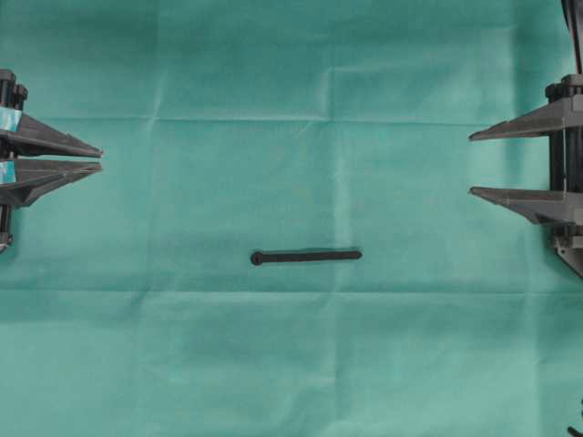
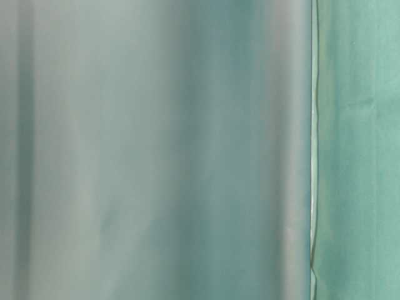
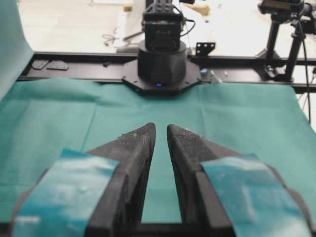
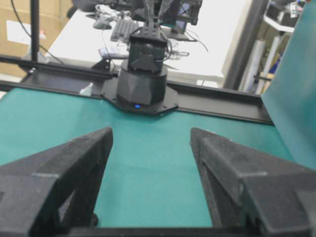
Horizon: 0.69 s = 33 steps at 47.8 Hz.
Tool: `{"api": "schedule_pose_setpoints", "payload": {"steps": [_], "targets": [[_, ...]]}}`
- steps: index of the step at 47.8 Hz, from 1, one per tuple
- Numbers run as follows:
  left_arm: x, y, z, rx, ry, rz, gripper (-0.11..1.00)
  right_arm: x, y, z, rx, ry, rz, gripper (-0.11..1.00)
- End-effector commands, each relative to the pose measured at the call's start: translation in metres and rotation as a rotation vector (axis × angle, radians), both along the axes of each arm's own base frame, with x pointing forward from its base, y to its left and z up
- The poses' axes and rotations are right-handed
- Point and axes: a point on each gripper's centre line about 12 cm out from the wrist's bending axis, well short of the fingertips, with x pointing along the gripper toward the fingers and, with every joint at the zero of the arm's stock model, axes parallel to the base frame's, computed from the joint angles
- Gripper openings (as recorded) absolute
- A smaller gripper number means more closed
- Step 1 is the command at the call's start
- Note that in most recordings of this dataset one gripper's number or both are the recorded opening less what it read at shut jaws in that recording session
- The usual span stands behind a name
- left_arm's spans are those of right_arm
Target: Peel off the Velcro with your right arm.
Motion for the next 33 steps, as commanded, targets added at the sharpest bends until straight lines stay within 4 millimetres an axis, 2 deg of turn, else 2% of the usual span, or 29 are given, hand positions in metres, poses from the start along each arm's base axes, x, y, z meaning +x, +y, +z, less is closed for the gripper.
{"api": "schedule_pose_setpoints", "payload": {"steps": [1, 3, 7, 10, 15, 27, 30, 33], "targets": [[-0.002, 0.000, -0.005, -0.007, -0.001, 0.002, 0.24, 0.001, 0.000, -0.002, 0.000, 0.005, -0.002, 0.24], [-0.003, 0.000, -0.007, -0.012, -0.005, 0.001, 0.21, 0.000, 0.000, -0.006, -0.004, 0.011, -0.001, 0.21], [-0.004, 0.000, -0.010, -0.016, -0.012, 0.002, 0.05, -0.002, 0.000, -0.012, -0.009, 0.015, 0.001, 0.05], [-0.004, 0.000, -0.011, -0.016, -0.018, 0.002, 0.00, -0.004, 0.000, -0.014, -0.009, 0.005, -0.001, -0.03], [-0.003, 0.000, -0.013, -0.016, -0.012, 0.002, 0.00, -0.007, 0.000, -0.015, -0.009, -0.017, 0.001, -0.10], [0.004, -0.002, -0.020, -0.018, 0.003, -0.011, 0.02, -0.009, 0.000, -0.024, -0.007, -0.012, 0.001, -0.10], [0.006, -0.003, -0.020, -0.015, -0.009, -0.014, 0.10, -0.010, 0.000, -0.025, -0.007, -0.012, 0.002, -0.10], [0.006, -0.003, -0.019, -0.013, -0.024, -0.015, 0.24, -0.010, 0.000, -0.026, -0.007, -0.017, 0.002, -0.09]]}}
